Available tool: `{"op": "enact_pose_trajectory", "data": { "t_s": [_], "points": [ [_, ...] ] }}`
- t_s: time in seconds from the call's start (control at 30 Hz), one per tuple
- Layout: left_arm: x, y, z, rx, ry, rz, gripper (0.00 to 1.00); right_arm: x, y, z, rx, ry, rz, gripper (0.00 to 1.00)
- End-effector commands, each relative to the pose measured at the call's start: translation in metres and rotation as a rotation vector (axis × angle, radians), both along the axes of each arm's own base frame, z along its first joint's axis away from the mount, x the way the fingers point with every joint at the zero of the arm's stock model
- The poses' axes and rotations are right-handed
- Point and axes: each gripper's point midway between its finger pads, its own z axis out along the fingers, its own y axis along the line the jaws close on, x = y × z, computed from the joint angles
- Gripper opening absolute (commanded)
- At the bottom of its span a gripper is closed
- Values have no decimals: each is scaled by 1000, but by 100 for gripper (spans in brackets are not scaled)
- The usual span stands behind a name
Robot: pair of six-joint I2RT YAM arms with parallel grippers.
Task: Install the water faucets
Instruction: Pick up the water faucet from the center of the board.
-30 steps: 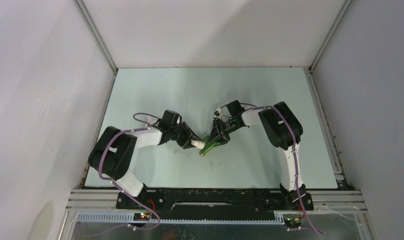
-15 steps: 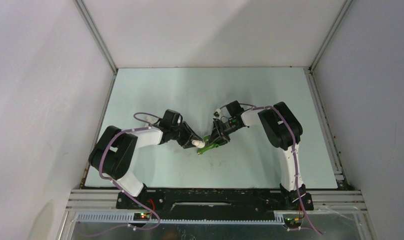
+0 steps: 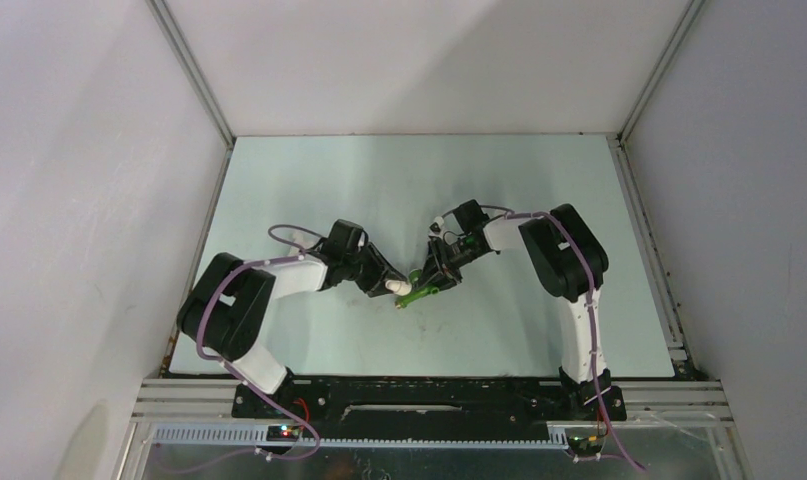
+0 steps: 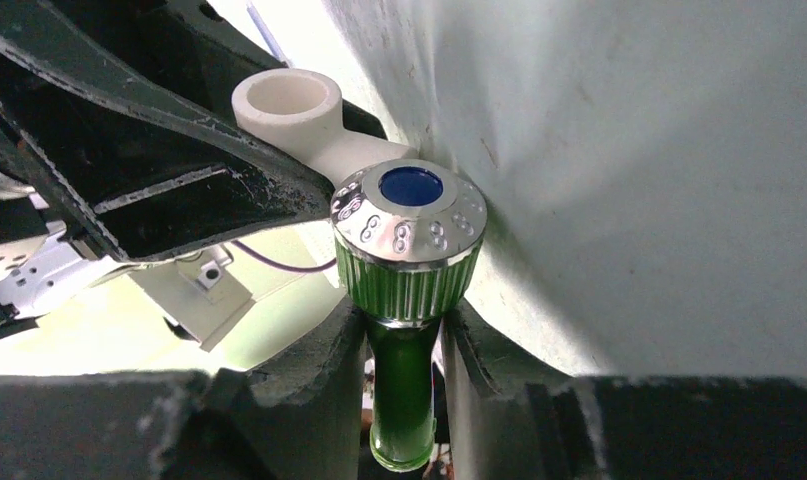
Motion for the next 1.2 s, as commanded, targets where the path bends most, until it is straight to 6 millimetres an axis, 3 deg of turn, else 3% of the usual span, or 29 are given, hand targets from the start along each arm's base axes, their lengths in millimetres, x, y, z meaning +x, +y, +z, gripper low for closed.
{"op": "enact_pose_trajectory", "data": {
  "t_s": [0.0, 0.17, 0.3, 0.47, 0.6, 0.7, 0.83, 1.03, 1.17],
  "points": [
    [5, -1, 16, 32, -95, -4, 0, 11, -2, 23, -23, -102, -24, 0],
    [27, 17, 70, 105, -323, -5, 0, 21, -13, 61, -19, -250, -45, 0],
    [36, 35, 133, 157, -539, -2, 0, 29, -24, 107, 8, -411, -79, 0],
    [33, 57, 214, 158, -805, 15, 0, 46, -51, 188, -21, -725, -155, 0],
    [23, 78, 262, 164, -975, 50, 0, 51, -82, 272, -90, -1078, -287, 0],
    [11, 85, 292, 158, -1136, 34, 0, 52, -105, 312, -101, -1206, -401, 0],
    [-6, 90, 323, 131, -1290, 41, 0, 49, -122, 332, -91, -1282, -445, 0],
    [-25, 72, 331, 65, -1344, -103, 0, 46, -137, 330, 41, -1195, -463, 0],
    [-32, 61, 347, -28, -1358, -134, 0, 38, -133, 344, 166, -1139, -449, 0]
  ]
}}
